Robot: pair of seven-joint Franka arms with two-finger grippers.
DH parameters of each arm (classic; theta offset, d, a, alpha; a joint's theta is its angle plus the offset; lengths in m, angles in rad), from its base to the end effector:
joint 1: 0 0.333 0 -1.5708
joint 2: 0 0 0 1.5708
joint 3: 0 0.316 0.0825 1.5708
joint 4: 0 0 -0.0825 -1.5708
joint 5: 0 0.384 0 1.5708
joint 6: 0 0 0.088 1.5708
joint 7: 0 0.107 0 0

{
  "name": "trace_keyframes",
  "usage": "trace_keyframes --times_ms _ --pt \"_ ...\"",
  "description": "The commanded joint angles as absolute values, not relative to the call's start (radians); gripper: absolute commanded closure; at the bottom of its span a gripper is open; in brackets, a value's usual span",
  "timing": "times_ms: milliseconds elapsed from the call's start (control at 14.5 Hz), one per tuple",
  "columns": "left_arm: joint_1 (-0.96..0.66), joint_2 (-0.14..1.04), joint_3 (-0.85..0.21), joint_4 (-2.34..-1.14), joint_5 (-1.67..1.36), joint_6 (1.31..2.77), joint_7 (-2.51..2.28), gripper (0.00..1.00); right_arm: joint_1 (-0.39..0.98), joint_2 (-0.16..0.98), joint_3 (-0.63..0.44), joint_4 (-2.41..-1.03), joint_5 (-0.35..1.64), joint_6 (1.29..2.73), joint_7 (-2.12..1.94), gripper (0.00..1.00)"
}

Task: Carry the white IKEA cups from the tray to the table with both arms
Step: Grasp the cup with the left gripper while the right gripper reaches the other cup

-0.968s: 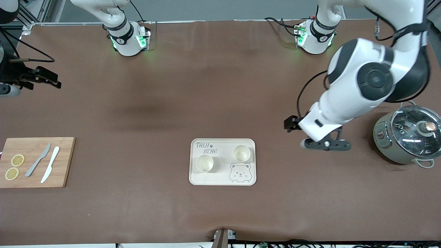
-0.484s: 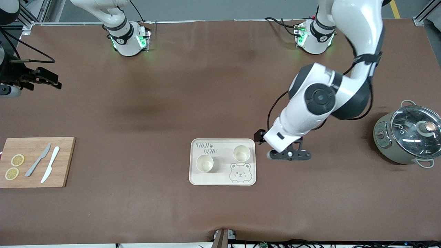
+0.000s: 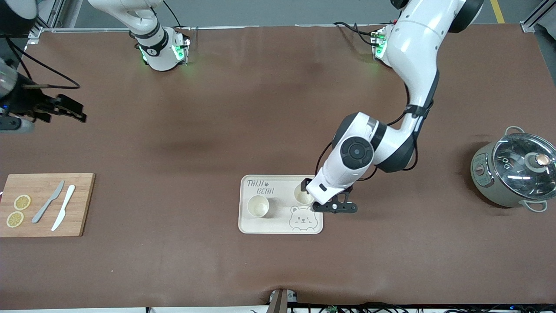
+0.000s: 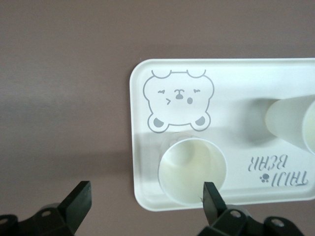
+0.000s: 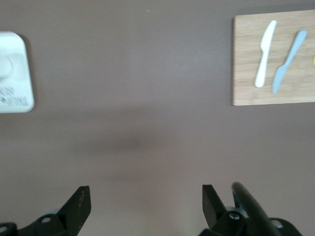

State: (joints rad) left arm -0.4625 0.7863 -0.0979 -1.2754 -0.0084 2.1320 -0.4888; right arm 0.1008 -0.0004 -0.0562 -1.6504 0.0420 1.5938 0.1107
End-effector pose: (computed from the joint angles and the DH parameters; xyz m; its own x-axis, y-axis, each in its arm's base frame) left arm 0.6490 -0.3856 0.2910 0.9990 -0.0348 0.0277 -0.0375 -0.9941 0.1015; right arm 0.5528 0.0291 0.5892 0.9959 -0.0670 -0.0605 -0.0692 -0.9970 -0.0354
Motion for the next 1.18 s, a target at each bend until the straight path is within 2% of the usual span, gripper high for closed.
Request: trace_keyframes --times_ms 0,138,346,761,1106 --pt "-0.491 0.834 -0.078 -1.246 -0.011 2.163 -0.521 0.00 0.182 0.104 -0.058 -1.531 0.116 1.583 0.286 0.00" --pt "-0.492 0.854 -0.078 -1.249 -0.009 2.189 -0.551 0.00 0.221 0.156 -0.057 -1.505 0.149 1.597 0.352 0.00" --pt "-0.494 0.859 -0.078 -1.258 -0.008 2.198 -0.574 0.00 0.311 0.219 -0.057 -1.505 0.179 1.768 0.515 0.00" --pt "-0.503 0.868 -0.078 -1.279 0.028 2.261 -0.600 0.00 0.480 0.432 -0.060 -1.496 0.163 2.107 0.774 0.00" --pt "-0.503 0.874 -0.077 -1.281 0.038 2.284 -0.604 0.00 0.525 0.597 -0.063 -1.427 0.149 2.247 0.822 0.00"
